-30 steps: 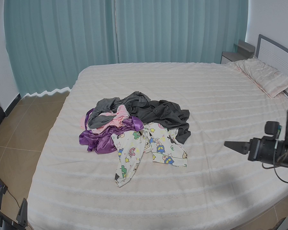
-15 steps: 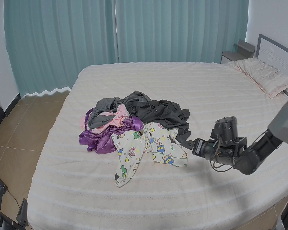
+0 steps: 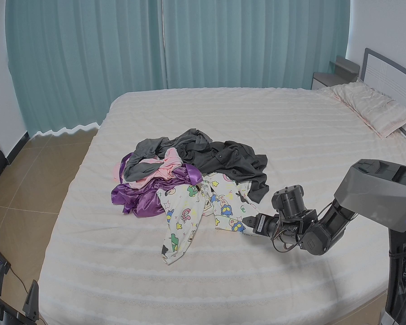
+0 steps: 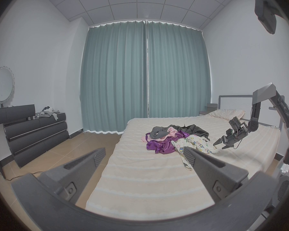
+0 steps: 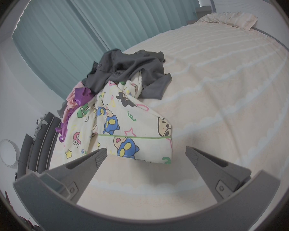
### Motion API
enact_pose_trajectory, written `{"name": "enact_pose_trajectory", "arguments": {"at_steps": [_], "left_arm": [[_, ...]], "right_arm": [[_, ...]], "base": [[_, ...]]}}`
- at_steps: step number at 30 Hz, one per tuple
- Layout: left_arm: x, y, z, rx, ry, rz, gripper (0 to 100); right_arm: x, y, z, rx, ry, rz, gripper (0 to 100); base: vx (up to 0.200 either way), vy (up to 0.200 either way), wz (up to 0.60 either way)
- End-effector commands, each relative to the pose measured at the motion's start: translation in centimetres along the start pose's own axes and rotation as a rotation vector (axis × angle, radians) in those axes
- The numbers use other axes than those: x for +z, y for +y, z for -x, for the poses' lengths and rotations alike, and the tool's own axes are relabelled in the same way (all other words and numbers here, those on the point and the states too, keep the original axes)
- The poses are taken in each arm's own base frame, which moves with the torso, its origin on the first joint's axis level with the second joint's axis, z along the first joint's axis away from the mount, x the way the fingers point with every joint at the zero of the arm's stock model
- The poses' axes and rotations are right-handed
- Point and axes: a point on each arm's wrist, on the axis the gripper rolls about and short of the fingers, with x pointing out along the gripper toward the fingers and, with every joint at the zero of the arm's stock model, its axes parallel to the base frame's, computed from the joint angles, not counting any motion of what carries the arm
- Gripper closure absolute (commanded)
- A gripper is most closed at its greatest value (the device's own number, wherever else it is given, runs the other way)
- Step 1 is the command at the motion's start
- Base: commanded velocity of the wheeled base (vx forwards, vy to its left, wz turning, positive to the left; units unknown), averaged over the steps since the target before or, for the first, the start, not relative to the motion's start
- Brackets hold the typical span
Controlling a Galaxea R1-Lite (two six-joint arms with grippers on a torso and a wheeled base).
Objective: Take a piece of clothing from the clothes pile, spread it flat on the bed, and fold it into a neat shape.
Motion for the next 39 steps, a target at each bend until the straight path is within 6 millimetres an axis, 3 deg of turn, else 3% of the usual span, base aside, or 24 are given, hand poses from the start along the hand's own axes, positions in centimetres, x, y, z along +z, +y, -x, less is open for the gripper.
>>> {"name": "enact_pose_trajectory", "arguments": {"at_steps": [1,7,15,19,23,32,39], "left_arm": [[-0.5,0.0,0.0,0.003,0.004,0.000,0],[-0.5,0.0,0.0,0.001,0.004,0.000,0],[-0.5,0.0,0.0,0.001,0.003,0.000,0],[-0.5,0.0,0.0,0.001,0.004,0.000,0],[-0.5,0.0,0.0,0.001,0.004,0.000,0],[-0.5,0.0,0.0,0.001,0.004,0.000,0],[-0.5,0.0,0.0,0.001,0.003,0.000,0]], "right_arm": [[-0.1,0.0,-1.1,-0.015,0.019,0.019,0],[-0.6,1.1,-2.4,-0.034,0.068,0.050,0],[-0.6,1.5,-2.7,-0.045,0.089,0.115,0],[-0.2,3.2,-3.7,-0.044,0.042,0.136,0],[-0.1,3.6,-3.9,-0.080,0.076,0.142,0],[-0.4,3.9,-3.8,-0.130,0.070,0.165,0],[0.1,3.0,-3.7,-0.200,0.086,0.164,0]], "base": [[0.000,0.000,0.00],[0.000,0.000,0.00],[0.000,0.000,0.00],[0.000,0.000,0.00],[0.000,0.000,0.00],[0.000,0.000,0.00],[0.000,0.000,0.00]]}}
